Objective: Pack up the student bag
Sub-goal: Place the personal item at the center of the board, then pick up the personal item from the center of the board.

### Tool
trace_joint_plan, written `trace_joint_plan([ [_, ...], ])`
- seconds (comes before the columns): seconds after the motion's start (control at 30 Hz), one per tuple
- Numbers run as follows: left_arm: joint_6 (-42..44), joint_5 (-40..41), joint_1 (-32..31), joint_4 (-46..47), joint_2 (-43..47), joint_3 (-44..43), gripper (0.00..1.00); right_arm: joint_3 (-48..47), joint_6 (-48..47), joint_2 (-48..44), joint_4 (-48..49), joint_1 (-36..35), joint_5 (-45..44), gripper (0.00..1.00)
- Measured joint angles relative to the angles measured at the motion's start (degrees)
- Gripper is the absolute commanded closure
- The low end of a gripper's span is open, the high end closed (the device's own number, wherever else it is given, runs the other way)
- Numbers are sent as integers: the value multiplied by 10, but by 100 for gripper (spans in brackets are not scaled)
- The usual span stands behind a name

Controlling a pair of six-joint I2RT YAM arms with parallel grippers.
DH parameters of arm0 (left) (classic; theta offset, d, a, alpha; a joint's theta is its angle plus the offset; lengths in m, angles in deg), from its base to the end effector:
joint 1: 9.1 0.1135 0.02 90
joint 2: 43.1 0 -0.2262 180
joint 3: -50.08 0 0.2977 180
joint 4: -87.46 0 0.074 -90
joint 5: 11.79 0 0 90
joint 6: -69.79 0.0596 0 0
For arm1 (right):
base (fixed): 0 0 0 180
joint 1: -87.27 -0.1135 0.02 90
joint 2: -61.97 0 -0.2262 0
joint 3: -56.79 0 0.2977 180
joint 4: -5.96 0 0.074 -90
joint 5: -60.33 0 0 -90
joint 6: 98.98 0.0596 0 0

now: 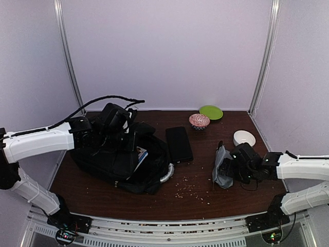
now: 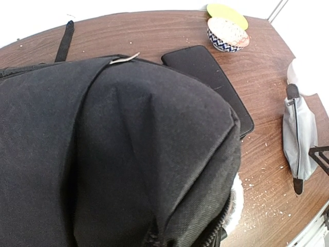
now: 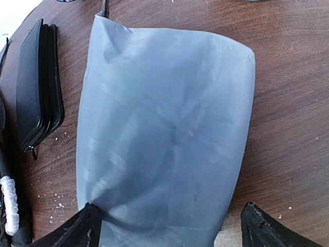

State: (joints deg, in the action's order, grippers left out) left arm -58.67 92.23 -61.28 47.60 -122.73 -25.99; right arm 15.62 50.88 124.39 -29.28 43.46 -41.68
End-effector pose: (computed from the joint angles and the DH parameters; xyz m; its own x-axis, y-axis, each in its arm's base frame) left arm 0.2396 -0.2851 0.2269 -0.7396 -0.0313 -0.6723 0.2535 0.9124 -0.3214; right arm 0.2004 0.1750 0.0958 -0.8160 0.3894 -0.4272 0.2220 0.8935 0.3903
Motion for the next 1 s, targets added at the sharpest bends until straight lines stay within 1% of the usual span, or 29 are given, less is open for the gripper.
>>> trace_joint_plan([
  [0.1,7,6,0,-8,8,0,100,2,1,25,21,2,3,14],
  [0.17,12,12,-1,-16,17,0,100,2,0,47,38,2,8,24],
  [0.33,24,36,-4,-42,60,4,100,4,-12,75,79,2,29,57],
  [0.5,33,48,-8,-61,96,17,100,-3,-40,67,86,-3,32,82],
  [0.6,39,52,-10,-66,108,25,100,-20,-71,54,61,-28,30,97],
  [0.63,41,53,-10,-66,109,26,100,-26,-83,47,51,-39,30,100],
  [0.67,43,53,-10,-66,110,27,100,-31,-98,39,43,-48,30,100],
  [0.8,50,53,-10,-66,112,28,100,-63,-174,-9,20,-98,46,100],
  [1.0,52,55,-10,-66,114,28,100,-141,-264,-39,6,-159,95,100],
])
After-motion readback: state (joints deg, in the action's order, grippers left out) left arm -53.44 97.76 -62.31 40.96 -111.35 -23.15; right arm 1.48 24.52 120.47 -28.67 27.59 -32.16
